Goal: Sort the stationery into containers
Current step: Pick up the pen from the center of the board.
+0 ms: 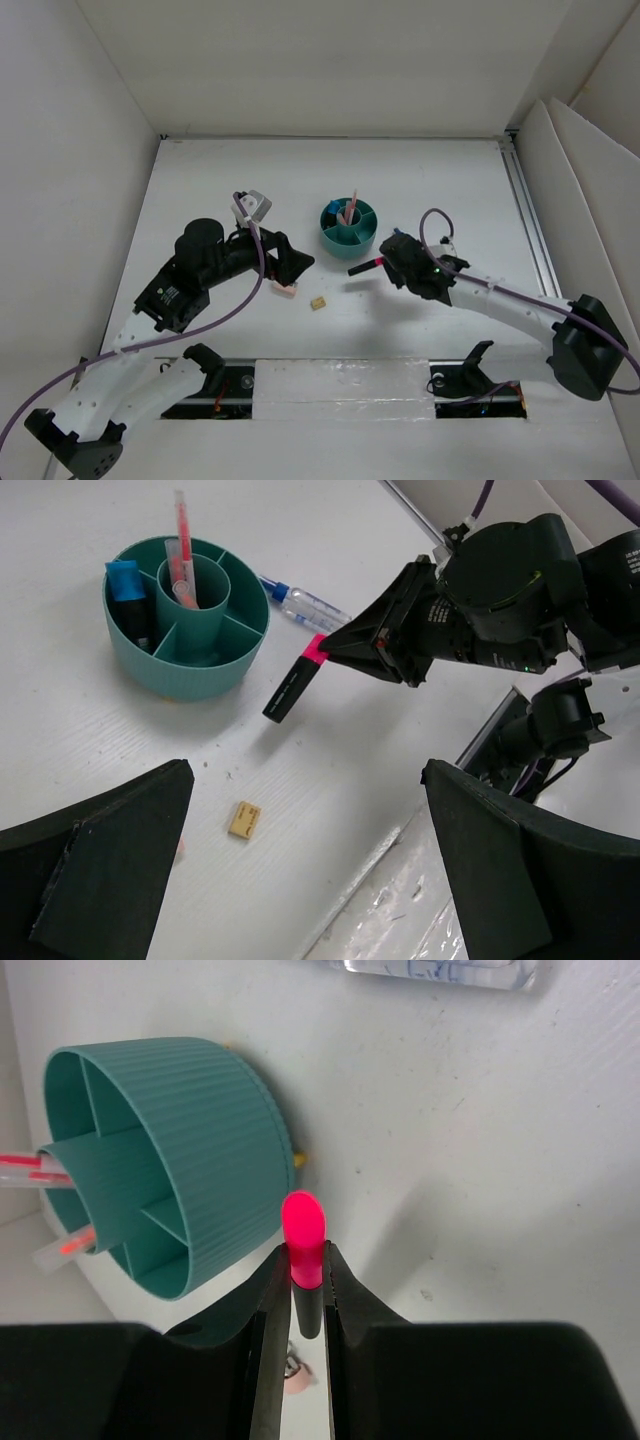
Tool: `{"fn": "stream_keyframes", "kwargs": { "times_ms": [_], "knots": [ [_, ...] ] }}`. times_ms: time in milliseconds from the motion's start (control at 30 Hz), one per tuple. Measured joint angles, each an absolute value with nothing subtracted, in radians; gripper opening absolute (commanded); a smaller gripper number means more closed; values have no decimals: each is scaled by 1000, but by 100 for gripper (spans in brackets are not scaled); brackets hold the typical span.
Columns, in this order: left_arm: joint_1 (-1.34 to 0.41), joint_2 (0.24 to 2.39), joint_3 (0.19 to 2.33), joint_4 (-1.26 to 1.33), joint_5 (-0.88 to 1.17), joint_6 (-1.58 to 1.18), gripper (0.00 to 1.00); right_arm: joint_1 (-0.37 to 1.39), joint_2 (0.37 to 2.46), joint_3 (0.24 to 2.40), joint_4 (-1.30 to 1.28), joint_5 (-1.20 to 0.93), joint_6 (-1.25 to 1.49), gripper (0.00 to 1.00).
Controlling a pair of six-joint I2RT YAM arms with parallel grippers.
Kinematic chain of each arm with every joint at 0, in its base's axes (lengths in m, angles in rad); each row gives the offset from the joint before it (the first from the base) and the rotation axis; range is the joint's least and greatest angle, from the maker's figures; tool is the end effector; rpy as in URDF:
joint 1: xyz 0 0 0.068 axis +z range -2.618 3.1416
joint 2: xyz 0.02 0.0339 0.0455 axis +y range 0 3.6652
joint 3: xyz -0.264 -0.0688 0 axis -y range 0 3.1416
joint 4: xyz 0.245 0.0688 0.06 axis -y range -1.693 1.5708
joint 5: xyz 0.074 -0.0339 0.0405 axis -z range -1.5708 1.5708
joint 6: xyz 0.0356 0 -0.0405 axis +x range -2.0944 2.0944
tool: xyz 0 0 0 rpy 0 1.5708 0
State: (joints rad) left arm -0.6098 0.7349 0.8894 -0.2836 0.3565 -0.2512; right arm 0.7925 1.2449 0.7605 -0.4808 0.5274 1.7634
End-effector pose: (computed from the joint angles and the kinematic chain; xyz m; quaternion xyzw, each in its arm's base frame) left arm 0.1269 -0.1038 0.3737 0.2470 0.7066 -0.3921 0.5347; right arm 0.1812 0.1582 0.2165 0.4987 0.7788 0.2038 0.3213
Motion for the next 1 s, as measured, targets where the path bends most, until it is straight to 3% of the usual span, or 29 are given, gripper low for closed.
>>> {"fn": "stream_keyframes", "kwargs": {
  "times_ms": [467, 1000],
  "knots": [
    [-610, 739, 889, -281, 371, -251, 100, 778, 1233, 677, -373, 529, 1663, 0],
    [-610, 769, 889, -280, 407, -251, 100, 773, 961, 670, -257, 516, 1320, 0]
  ]
}}
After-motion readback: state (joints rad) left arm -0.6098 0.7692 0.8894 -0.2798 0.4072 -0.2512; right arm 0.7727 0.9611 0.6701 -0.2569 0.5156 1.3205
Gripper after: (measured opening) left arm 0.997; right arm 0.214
